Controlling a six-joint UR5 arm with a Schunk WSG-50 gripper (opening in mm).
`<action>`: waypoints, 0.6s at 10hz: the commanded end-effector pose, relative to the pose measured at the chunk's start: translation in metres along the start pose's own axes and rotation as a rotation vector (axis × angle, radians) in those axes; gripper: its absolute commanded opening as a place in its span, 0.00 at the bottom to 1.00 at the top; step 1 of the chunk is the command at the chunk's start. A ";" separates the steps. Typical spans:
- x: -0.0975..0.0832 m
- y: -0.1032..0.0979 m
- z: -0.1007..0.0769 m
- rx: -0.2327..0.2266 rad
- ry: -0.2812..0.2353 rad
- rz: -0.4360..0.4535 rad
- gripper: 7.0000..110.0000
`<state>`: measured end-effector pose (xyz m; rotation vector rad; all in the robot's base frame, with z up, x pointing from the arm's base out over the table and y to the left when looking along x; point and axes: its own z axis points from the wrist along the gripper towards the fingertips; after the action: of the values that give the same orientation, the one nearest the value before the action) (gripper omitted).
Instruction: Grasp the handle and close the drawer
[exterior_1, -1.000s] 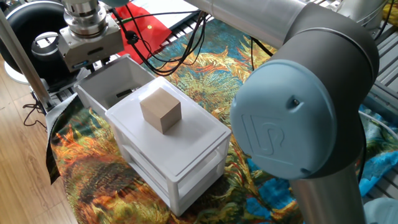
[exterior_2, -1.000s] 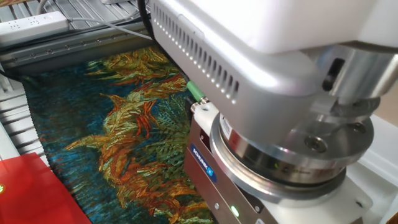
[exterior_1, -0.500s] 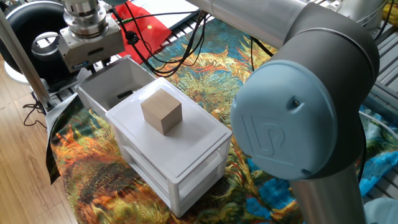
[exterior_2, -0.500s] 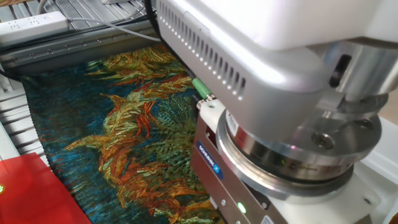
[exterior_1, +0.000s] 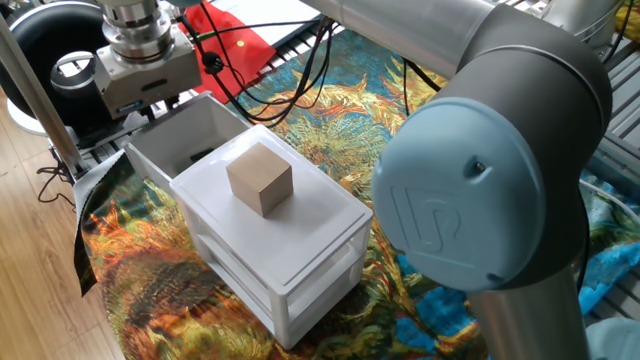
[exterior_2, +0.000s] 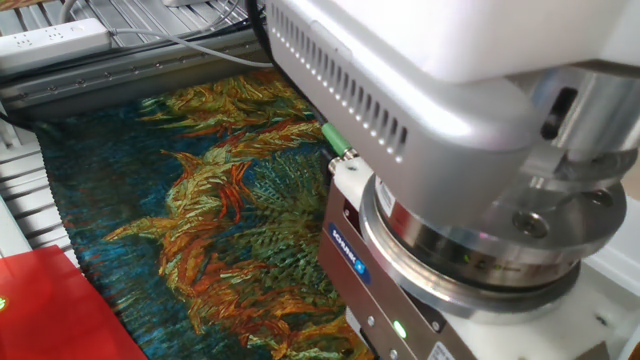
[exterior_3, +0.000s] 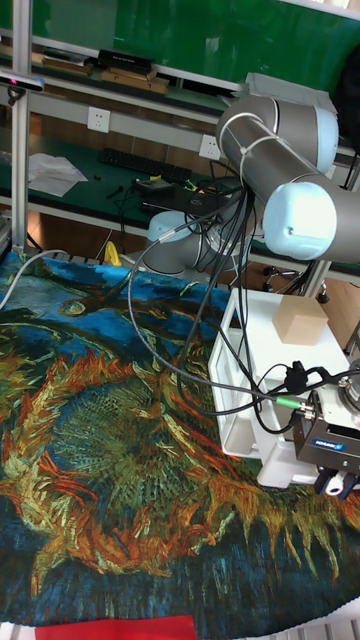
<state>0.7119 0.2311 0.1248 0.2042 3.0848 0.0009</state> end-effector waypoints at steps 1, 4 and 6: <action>0.006 -0.001 -0.001 -0.006 0.018 0.010 0.00; 0.011 -0.002 -0.005 -0.005 0.026 0.008 0.00; 0.015 -0.001 -0.006 -0.007 0.024 0.005 0.00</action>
<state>0.7017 0.2296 0.1274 0.2094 3.1026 -0.0044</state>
